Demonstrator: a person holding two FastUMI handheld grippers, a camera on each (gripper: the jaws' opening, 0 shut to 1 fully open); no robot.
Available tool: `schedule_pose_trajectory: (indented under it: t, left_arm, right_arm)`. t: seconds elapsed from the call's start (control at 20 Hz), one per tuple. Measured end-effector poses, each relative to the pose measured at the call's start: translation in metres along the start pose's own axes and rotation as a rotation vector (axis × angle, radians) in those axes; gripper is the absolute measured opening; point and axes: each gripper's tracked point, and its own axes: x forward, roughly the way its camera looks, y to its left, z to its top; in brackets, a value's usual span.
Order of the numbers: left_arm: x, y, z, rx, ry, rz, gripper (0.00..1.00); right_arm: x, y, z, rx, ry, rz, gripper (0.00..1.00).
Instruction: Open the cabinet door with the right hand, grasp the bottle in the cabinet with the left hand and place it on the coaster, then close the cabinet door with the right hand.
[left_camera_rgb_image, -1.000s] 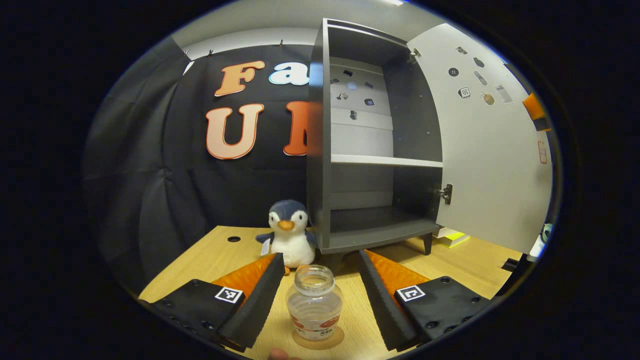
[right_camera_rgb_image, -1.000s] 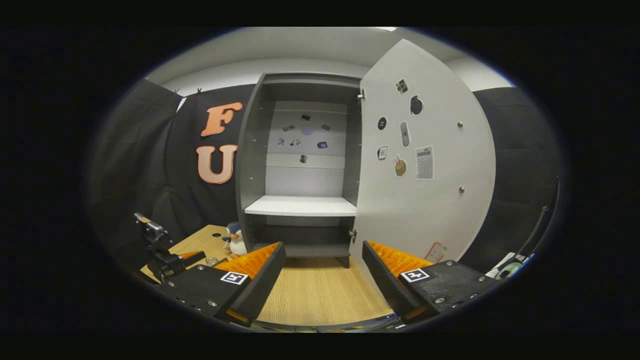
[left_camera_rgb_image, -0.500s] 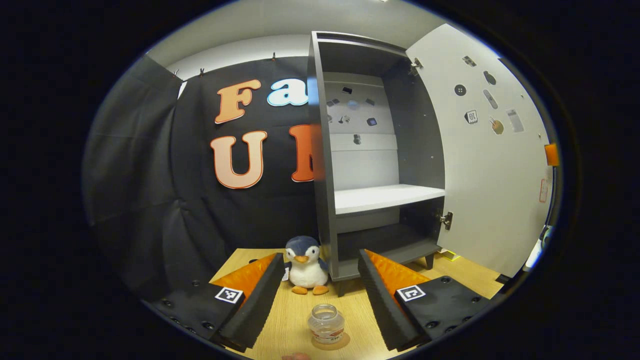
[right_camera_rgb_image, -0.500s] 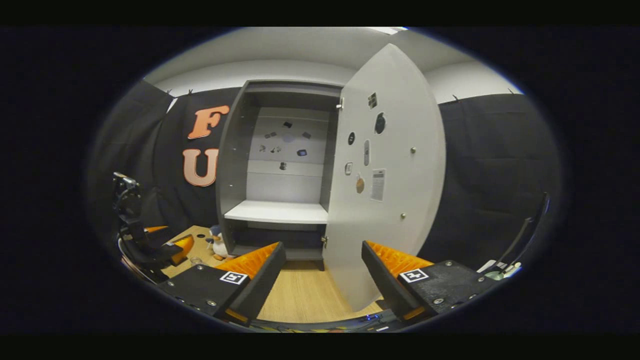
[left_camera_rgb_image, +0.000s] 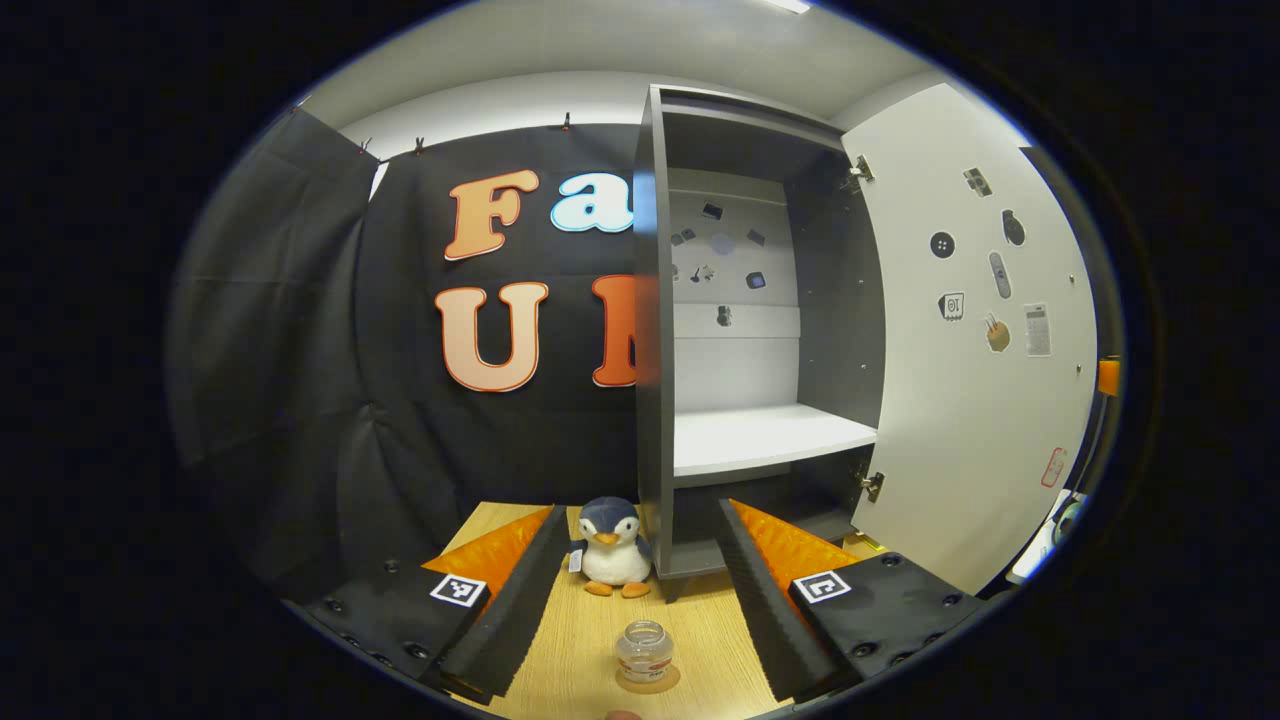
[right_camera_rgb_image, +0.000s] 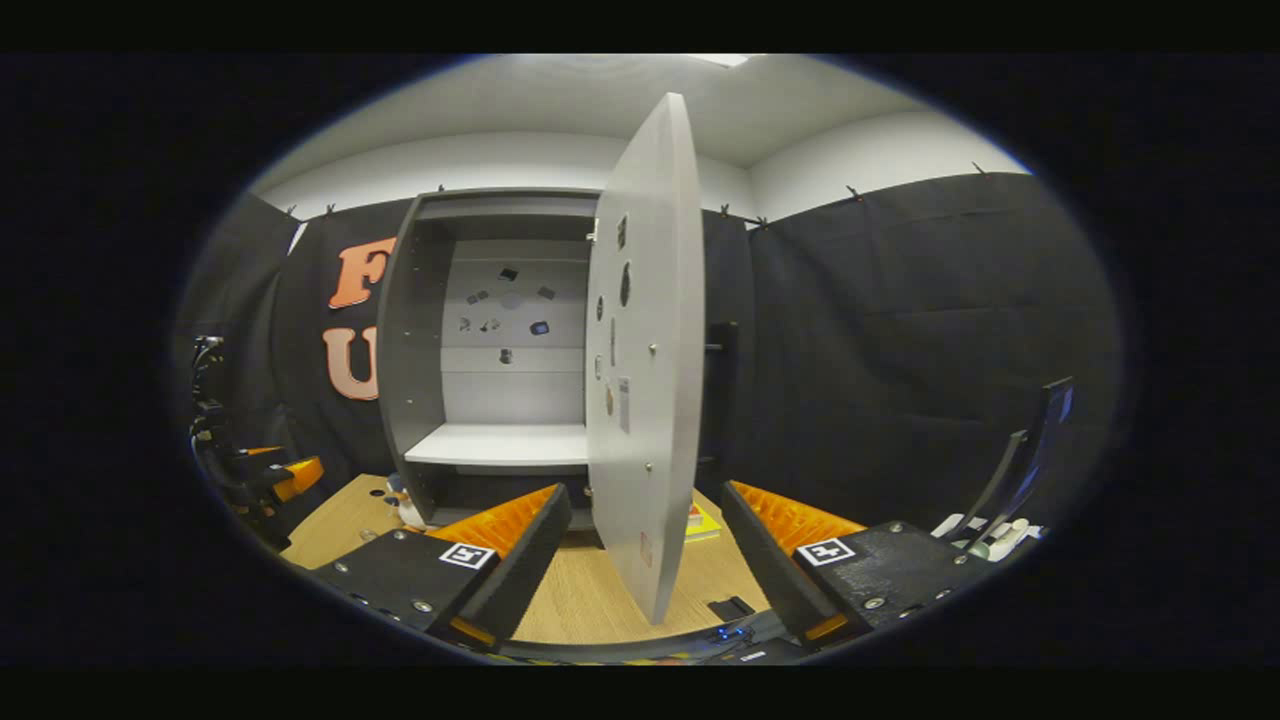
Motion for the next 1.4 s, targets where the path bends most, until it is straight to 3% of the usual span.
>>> schedule_pose_trajectory:
  t: [0.4, 0.55, 0.6, 0.75, 0.8, 0.85, 0.9, 0.95, 1.1, 1.4]
  left_arm:
    - [-0.015, -0.007, 0.023, -0.020, -0.031, -0.009, 0.96]
    - [-0.018, -0.008, 0.027, -0.018, -0.028, -0.009, 0.96]
    - [-0.018, -0.007, 0.027, -0.015, -0.030, -0.008, 0.96]
    - [-0.023, -0.003, 0.025, -0.015, -0.026, 0.001, 0.96]
    - [-0.024, -0.001, 0.025, -0.013, -0.023, 0.007, 0.96]
    - [-0.023, 0.002, 0.024, -0.015, -0.024, 0.013, 0.96]
    - [-0.024, 0.005, 0.024, -0.017, -0.022, 0.016, 0.96]
    - [-0.024, 0.007, 0.023, -0.022, -0.019, 0.020, 0.96]
    - [-0.026, 0.015, 0.020, -0.038, -0.010, 0.034, 0.96]
    - [-0.040, 0.034, 0.018, -0.034, -0.012, 0.087, 0.96]
  right_arm:
    - [0.015, -0.079, 0.023, 0.049, -0.003, -0.064, 0.94]
    - [0.031, -0.083, 0.029, 0.057, -0.016, -0.033, 0.94]
    - [0.038, -0.084, 0.028, 0.061, -0.014, -0.028, 0.89]
    - [0.046, -0.075, 0.028, 0.071, -0.019, 0.010, 0.89]
    - [0.046, -0.071, 0.027, 0.071, -0.020, 0.026, 0.99]
    - [0.049, -0.067, 0.027, 0.069, -0.019, 0.037, 0.94]
    - [0.050, -0.063, 0.026, 0.065, -0.015, 0.047, 0.99]
    - [0.049, -0.064, 0.026, 0.055, -0.017, 0.041, 0.93]
    - [0.046, -0.056, 0.024, 0.073, -0.001, 0.056, 0.93]
    - [0.036, 0.003, 0.021, 0.093, 0.014, 0.179, 0.92]
